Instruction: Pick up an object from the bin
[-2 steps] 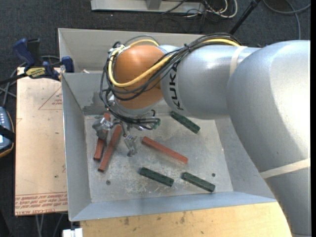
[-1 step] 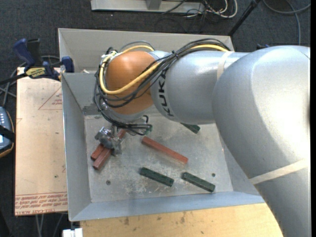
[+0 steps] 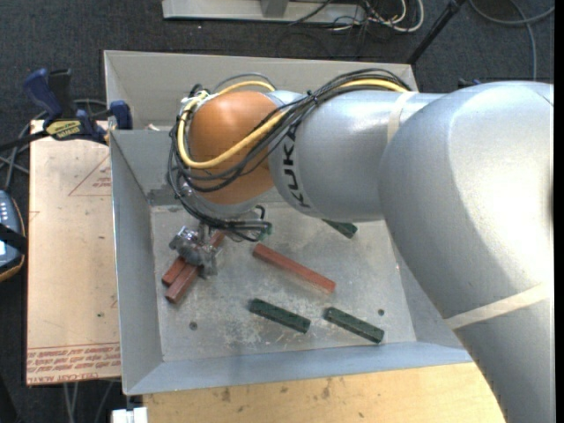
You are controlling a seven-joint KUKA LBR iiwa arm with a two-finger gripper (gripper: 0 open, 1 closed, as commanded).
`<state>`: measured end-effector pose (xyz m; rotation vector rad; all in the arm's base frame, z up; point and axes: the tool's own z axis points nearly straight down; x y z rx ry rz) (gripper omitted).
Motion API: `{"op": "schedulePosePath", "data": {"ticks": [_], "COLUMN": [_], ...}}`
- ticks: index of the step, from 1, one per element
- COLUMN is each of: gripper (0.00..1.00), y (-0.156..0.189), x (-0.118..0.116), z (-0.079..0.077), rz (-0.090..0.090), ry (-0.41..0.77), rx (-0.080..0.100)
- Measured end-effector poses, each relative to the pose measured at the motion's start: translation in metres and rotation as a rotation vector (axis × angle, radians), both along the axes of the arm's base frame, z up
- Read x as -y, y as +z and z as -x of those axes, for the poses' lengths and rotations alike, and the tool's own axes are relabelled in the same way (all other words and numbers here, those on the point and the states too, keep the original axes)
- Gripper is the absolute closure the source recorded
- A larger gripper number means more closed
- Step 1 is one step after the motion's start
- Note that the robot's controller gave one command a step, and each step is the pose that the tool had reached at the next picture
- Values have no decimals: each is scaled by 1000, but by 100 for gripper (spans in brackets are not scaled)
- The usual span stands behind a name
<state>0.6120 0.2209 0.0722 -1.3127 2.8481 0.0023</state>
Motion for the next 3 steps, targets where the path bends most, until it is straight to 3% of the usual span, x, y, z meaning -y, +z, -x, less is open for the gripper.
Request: {"op": "schedulePosePath", "data": {"ticks": [3], "gripper": [100], "y": [18], "x": [0], "z": [2], "rz": [2], "ry": [-1], "rx": [-8]}}
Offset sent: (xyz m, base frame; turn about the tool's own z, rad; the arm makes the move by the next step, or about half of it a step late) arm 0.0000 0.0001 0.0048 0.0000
